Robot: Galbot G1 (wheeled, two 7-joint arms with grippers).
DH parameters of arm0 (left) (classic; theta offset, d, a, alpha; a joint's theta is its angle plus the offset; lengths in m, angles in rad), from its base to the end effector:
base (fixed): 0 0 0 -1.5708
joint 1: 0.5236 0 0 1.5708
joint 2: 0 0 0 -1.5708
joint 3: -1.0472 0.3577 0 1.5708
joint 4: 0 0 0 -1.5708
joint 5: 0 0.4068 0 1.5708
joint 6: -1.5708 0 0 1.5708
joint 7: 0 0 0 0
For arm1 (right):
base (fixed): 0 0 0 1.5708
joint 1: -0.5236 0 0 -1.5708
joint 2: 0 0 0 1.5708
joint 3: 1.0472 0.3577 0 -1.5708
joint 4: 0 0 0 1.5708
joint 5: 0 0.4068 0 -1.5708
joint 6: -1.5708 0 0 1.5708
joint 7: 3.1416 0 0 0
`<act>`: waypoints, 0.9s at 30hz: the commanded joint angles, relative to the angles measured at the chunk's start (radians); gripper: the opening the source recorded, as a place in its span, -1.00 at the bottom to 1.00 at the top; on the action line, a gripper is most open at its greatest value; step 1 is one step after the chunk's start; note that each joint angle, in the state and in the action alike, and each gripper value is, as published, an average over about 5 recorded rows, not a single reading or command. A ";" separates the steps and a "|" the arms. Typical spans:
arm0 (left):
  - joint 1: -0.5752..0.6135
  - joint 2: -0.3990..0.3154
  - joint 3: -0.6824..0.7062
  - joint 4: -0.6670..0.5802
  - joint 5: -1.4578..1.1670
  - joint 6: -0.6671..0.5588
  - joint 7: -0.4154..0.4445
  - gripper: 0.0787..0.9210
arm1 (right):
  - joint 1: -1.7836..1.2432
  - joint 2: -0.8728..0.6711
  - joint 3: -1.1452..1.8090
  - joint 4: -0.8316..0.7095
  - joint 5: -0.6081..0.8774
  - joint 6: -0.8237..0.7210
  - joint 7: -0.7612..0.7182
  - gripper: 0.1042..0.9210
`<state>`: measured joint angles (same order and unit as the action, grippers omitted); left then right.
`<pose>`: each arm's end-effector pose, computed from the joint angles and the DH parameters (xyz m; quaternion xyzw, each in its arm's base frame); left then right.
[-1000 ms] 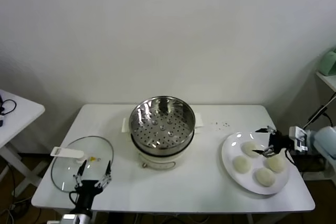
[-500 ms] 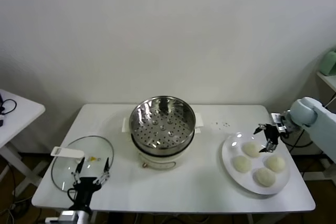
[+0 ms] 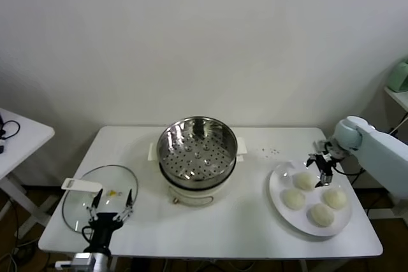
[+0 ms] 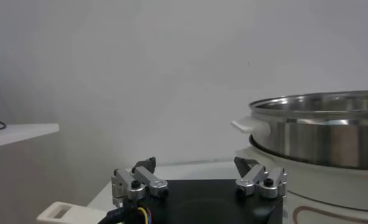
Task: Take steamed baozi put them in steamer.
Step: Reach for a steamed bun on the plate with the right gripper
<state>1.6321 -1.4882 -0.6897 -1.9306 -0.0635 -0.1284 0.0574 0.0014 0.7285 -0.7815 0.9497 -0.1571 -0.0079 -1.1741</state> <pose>0.1979 0.0804 -0.3812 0.0270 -0.9976 -0.0453 0.0441 0.5928 -0.2310 -0.2409 0.5053 -0.5157 0.5272 0.4480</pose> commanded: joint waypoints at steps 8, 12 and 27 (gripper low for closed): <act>0.000 -0.001 0.000 0.005 -0.001 0.001 -0.001 0.77 | -0.033 0.046 0.018 -0.037 -0.032 0.002 0.021 0.76; 0.003 0.000 -0.002 0.004 -0.002 0.000 -0.001 0.77 | -0.037 0.052 0.025 -0.041 -0.042 0.003 0.021 0.76; 0.021 -0.003 -0.009 -0.003 -0.011 -0.009 -0.001 0.77 | -0.051 0.034 0.056 -0.039 -0.050 0.005 0.018 0.57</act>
<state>1.6525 -1.4915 -0.6987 -1.9330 -0.0739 -0.1370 0.0564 -0.0448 0.7633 -0.7384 0.9129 -0.2030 -0.0032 -1.1576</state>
